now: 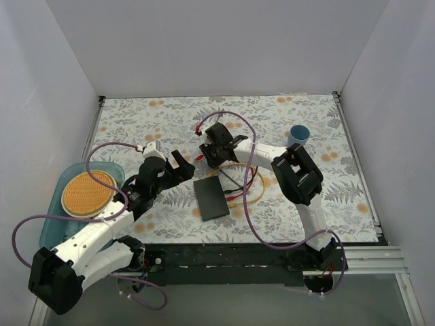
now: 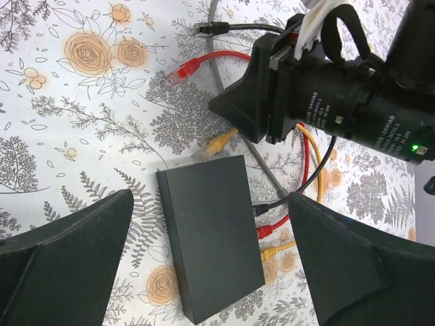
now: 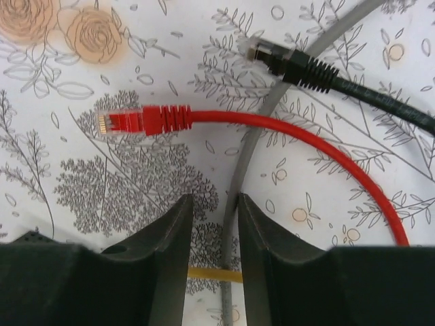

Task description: Insert the plug into the switch port

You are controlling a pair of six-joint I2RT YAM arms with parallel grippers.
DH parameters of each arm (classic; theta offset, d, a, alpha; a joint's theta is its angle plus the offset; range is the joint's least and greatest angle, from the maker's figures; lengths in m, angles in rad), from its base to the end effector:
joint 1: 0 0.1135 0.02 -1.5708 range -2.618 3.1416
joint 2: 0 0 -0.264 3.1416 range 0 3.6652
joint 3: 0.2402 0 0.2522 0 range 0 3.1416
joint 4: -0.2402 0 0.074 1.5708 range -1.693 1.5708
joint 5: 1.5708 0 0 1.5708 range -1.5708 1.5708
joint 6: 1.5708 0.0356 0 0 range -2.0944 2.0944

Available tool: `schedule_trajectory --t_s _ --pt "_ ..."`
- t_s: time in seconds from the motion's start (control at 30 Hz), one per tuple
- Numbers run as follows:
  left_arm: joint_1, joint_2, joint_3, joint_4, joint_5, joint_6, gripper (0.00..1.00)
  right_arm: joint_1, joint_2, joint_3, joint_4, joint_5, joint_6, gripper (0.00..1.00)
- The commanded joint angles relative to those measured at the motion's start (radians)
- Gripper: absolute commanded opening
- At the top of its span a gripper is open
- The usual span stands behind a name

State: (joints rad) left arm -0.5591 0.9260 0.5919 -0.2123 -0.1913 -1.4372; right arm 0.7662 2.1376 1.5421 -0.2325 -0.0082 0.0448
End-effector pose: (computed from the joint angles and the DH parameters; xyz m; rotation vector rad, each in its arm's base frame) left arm 0.1778 -0.1033 0.2442 -1.0732 1.9980 -0.9524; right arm 0.3401 0.3277 0.1678 -0.8629 2.2768 0.3832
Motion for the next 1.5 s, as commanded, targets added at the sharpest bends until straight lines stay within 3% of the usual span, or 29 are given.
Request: schedule_trajectory --t_s 0.0,0.03,0.1,0.17,0.23,0.37,0.67,1.1,1.3,1.33,1.4,1.43,1.47 --pt "0.008 -0.029 0.043 -0.062 -0.004 0.027 0.98 0.025 0.088 0.071 -0.066 0.097 -0.013 0.35" --pt "0.008 -0.038 0.042 -0.070 -0.008 0.029 0.98 0.027 0.105 0.088 -0.088 0.096 -0.017 0.23" --pt "0.008 -0.049 0.046 -0.088 -0.031 0.027 0.98 0.024 0.161 0.157 -0.160 0.050 -0.023 0.20" --pt "0.008 -0.075 0.045 -0.102 -0.053 0.031 0.98 0.022 0.195 0.199 -0.206 0.015 -0.022 0.06" --pt "0.010 -0.099 0.045 -0.116 -0.065 0.034 0.98 0.022 0.211 0.207 -0.200 -0.028 -0.026 0.01" --pt "0.010 -0.113 0.046 -0.128 -0.065 0.035 0.98 0.013 0.179 0.201 -0.154 -0.120 -0.026 0.01" --pt "0.010 -0.107 0.006 -0.105 -0.042 0.020 0.98 0.005 -0.094 0.076 0.018 -0.260 -0.013 0.01" --pt "0.011 -0.116 -0.021 -0.055 -0.019 -0.003 0.98 0.007 -0.418 -0.091 0.021 -0.245 -0.042 0.01" --pt "0.014 -0.157 -0.020 -0.067 -0.051 -0.008 0.98 0.007 -0.547 -0.252 0.032 -0.247 -0.083 0.01" --pt "0.014 -0.161 -0.023 -0.067 -0.053 -0.009 0.98 0.007 -0.548 -0.263 0.032 -0.249 -0.092 0.02" --pt "0.014 -0.161 -0.024 -0.065 -0.056 -0.014 0.98 0.007 -0.536 -0.277 0.022 -0.262 -0.115 0.14" --pt "0.016 -0.161 -0.026 -0.067 -0.056 -0.015 0.98 0.007 -0.529 -0.277 0.024 -0.278 -0.120 0.29" --pt "0.016 -0.161 -0.024 -0.068 -0.057 -0.015 0.98 0.008 -0.515 -0.278 0.028 -0.283 -0.123 0.36"
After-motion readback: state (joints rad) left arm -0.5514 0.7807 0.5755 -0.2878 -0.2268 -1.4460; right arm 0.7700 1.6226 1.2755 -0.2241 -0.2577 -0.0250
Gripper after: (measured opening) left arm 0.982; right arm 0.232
